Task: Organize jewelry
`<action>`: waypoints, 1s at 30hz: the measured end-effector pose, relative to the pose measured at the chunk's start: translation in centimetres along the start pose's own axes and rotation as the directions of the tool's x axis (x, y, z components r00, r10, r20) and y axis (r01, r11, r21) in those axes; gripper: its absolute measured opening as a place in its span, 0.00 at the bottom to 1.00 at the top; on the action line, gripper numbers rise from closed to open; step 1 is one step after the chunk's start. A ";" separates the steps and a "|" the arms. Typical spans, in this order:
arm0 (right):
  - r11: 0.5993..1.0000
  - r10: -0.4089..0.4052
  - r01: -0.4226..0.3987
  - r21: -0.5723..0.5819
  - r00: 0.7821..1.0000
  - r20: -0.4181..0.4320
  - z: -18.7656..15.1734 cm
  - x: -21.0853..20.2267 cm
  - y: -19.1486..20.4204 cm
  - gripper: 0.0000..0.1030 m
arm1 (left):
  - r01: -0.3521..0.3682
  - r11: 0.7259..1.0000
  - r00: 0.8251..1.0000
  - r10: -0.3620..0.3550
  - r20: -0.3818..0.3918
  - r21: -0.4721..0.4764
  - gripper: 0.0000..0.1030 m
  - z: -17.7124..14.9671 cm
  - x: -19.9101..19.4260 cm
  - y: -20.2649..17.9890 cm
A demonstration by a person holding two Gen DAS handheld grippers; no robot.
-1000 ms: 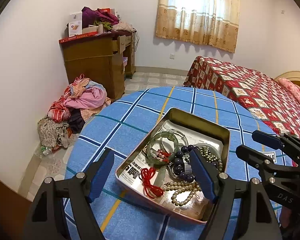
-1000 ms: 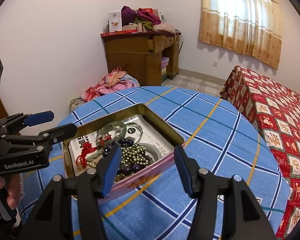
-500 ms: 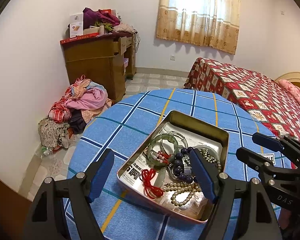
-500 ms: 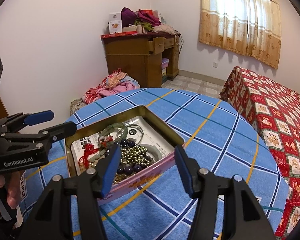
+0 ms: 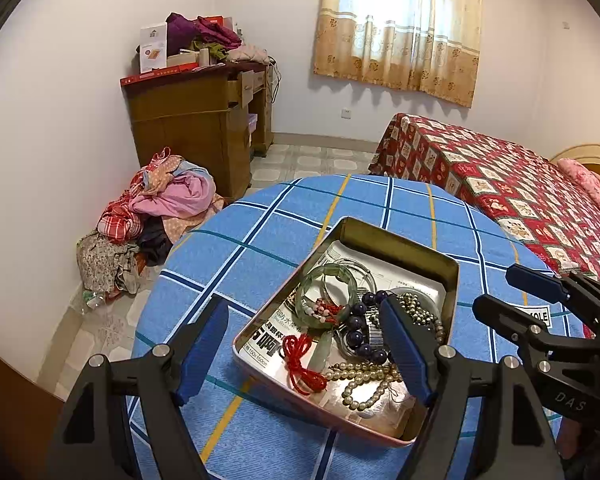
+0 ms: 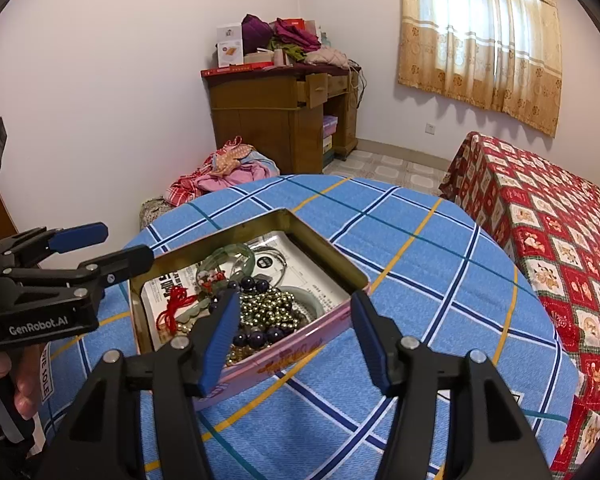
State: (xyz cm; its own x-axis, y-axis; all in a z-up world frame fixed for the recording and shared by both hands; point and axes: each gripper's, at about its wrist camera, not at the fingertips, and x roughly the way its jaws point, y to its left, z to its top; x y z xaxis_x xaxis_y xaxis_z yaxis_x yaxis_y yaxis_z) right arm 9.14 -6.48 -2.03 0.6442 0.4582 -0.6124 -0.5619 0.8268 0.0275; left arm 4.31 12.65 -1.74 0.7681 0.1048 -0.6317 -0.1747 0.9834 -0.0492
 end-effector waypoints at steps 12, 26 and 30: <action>1.000 -0.001 0.001 0.004 1.000 -0.003 -0.2 0.1 -0.1 0.58 | 0.001 1.000 1.000 -0.001 -0.005 0.007 0.76 -0.2 0.2 -0.1; 1.000 -0.001 0.001 0.003 1.000 -0.004 -0.4 0.2 -0.2 0.58 | -0.005 1.000 1.000 0.005 -0.003 0.014 0.76 -0.6 0.3 -0.4; 1.000 -0.002 0.002 0.004 1.000 -0.004 -0.4 0.2 -0.1 0.58 | -0.021 1.000 1.000 0.021 -0.002 0.022 0.76 -0.5 0.3 -0.4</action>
State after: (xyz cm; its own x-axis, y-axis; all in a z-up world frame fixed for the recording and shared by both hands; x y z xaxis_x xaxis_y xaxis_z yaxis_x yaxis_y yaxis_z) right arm 9.16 -6.61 -2.45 0.6431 0.4552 -0.6158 -0.5584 0.8290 0.0297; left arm 4.30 12.20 -2.29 0.7630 0.1251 -0.6342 -0.1773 0.9840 -0.0191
